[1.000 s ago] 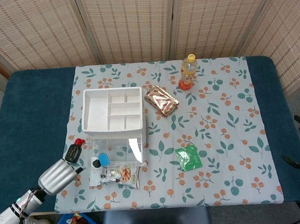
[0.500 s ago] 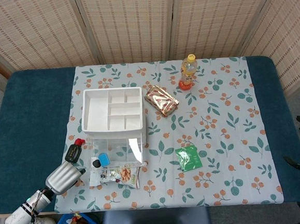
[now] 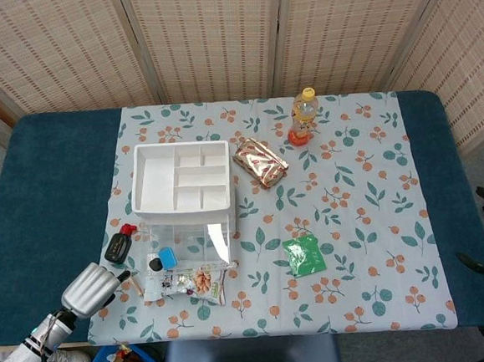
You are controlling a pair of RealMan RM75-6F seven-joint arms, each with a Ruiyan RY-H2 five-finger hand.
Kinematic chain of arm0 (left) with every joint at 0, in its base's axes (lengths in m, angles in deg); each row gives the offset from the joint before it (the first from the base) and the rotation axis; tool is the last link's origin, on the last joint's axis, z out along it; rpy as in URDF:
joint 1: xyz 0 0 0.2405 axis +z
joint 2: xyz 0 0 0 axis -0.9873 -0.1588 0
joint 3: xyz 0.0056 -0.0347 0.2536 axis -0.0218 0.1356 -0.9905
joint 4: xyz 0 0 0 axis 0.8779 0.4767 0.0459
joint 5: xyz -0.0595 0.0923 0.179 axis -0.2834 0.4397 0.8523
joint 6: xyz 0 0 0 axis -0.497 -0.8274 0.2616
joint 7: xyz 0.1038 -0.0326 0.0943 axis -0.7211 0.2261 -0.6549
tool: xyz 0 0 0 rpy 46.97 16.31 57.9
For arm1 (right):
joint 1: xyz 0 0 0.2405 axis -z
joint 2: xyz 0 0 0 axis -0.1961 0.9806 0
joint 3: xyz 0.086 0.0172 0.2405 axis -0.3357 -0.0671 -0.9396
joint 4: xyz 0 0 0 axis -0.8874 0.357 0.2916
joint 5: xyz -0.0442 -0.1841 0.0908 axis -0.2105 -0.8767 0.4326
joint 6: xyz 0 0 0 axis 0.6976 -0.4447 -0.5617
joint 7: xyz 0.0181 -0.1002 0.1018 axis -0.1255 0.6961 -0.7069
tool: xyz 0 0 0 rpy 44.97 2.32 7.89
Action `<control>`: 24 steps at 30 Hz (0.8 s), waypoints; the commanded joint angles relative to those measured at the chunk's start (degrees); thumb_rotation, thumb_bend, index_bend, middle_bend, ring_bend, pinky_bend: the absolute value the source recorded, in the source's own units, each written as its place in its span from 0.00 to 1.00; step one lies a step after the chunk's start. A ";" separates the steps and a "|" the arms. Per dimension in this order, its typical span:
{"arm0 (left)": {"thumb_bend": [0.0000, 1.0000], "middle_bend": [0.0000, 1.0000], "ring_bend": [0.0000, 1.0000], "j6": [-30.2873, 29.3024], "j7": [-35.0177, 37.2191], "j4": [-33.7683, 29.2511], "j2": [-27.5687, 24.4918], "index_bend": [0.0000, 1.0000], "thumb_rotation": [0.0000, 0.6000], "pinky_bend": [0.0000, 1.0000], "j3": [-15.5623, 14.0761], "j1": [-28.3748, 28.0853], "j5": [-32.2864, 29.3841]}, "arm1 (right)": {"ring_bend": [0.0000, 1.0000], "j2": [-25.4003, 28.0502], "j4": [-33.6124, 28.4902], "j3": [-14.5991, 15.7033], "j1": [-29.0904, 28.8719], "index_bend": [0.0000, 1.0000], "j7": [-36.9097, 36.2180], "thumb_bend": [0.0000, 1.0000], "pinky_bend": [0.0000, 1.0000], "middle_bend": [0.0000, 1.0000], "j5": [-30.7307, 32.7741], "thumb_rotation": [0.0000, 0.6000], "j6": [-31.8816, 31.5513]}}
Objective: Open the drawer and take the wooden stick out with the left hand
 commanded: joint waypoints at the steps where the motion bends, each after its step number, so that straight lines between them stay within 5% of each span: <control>1: 0.23 0.88 0.98 -1.09 0.92 -1.34 -1.57 0.41 1.00 1.00 0.45 1.86 -2.53 | 0.08 -0.01 0.01 0.01 -0.04 0.00 0.00 0.11 0.13 0.13 -0.07 1.00 0.02; 15: 0.21 0.74 0.77 -9.78 -0.30 -14.74 -8.34 0.35 1.00 0.98 8.91 12.95 -23.75 | 0.08 -0.51 -0.05 1.80 -1.22 0.00 0.61 0.11 0.13 0.13 -0.91 1.00 3.90; 24: 0.17 0.65 0.64 -15.19 -2.23 -21.45 -9.07 0.29 1.00 0.81 10.02 17.36 -25.81 | 0.08 -2.39 1.38 3.24 -1.69 0.00 -0.70 0.11 0.13 0.13 -1.21 1.00 6.21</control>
